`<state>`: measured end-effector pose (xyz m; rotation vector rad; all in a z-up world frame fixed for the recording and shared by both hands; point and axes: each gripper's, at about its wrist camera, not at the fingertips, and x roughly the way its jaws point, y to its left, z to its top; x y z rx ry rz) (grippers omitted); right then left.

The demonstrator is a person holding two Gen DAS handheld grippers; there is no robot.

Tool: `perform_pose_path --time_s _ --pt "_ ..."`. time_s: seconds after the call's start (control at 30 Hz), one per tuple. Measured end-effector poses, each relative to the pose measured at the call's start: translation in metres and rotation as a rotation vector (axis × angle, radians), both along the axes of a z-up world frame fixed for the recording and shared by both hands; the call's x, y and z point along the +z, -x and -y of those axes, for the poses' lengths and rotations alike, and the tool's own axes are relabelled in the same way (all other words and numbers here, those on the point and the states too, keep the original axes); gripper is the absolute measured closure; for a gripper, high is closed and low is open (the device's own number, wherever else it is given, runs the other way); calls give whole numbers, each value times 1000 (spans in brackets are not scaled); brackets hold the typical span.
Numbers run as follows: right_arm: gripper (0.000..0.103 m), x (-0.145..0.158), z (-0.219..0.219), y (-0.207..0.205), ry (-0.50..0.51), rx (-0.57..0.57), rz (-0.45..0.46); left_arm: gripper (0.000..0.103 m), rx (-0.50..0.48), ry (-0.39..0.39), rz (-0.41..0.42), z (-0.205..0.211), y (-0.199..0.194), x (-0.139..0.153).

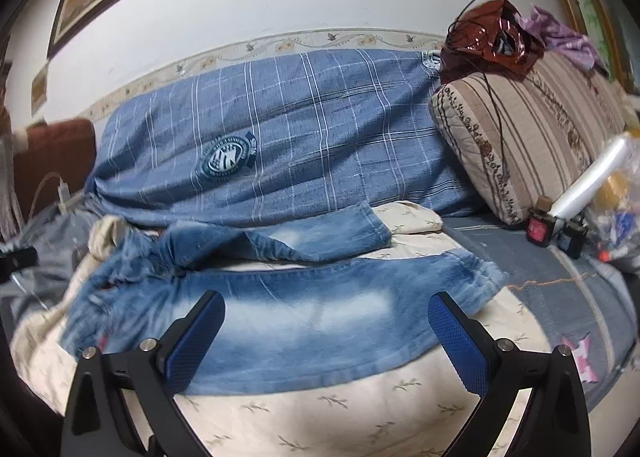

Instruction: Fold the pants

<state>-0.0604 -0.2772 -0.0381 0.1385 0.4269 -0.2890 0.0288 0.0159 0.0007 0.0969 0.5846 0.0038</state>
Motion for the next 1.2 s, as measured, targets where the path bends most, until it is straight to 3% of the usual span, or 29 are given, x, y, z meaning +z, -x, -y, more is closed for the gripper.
perform_pose_path --time_s 0.27,0.6,0.83,1.0,1.1,1.2 --pt "0 1 16 -54 -52 35 -41 0 22 2 -4 -5 -48 1" --pt "0 11 76 -168 -94 19 -99 0 58 -2 -72 0 -141 -19" --pt "0 -6 143 -260 -191 -47 -283 0 65 4 -203 -30 -242 -20" --pt "0 -23 165 -301 -226 -84 -318 0 68 -22 -337 -56 -316 -34" --pt "0 -33 167 -324 -207 -92 -355 0 47 40 -441 -68 -345 -49" --pt "0 -44 168 -340 -179 -96 -377 0 50 92 -494 -73 -363 -63"
